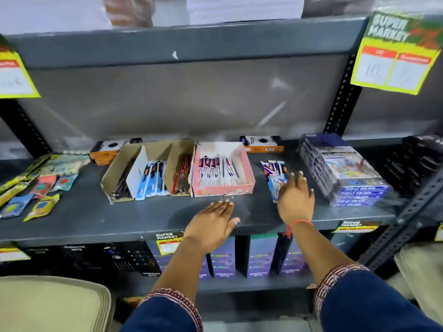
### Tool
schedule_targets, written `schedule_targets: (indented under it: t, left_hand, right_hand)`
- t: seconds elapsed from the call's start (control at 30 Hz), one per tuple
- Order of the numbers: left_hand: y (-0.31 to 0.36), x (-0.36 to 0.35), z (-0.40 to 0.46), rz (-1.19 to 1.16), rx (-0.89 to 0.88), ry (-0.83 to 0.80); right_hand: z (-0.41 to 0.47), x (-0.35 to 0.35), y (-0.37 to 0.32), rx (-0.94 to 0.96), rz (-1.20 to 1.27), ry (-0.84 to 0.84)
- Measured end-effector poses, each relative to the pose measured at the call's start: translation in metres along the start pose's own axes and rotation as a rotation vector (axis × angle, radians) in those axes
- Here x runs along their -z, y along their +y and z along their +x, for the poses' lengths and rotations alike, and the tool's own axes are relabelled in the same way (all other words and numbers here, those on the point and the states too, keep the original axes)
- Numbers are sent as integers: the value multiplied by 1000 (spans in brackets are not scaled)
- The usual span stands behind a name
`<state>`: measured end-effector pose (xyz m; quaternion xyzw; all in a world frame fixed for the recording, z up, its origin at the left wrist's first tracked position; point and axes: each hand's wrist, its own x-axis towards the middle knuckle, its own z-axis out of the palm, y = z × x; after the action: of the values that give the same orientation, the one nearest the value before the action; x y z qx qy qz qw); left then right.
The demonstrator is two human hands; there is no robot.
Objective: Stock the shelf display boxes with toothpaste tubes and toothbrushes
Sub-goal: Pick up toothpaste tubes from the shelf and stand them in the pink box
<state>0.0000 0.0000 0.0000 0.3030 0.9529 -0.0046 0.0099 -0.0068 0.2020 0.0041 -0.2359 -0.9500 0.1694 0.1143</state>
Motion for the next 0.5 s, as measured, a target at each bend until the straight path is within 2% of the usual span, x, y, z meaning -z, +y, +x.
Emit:
schedule_targets:
  t: [0.17, 0.3, 0.5]
  left_hand:
    - [-13, -21, 21, -26, -13, -95]
    - [-20, -36, 28, -51, -43, -31]
    - [-27, -51, 32, -151, 17, 2]
  right_hand:
    - [43, -3, 9, -140, 23, -124]
    - [66, -6, 8, -185, -83, -228]
    - [103, 0, 14, -276, 186, -445]
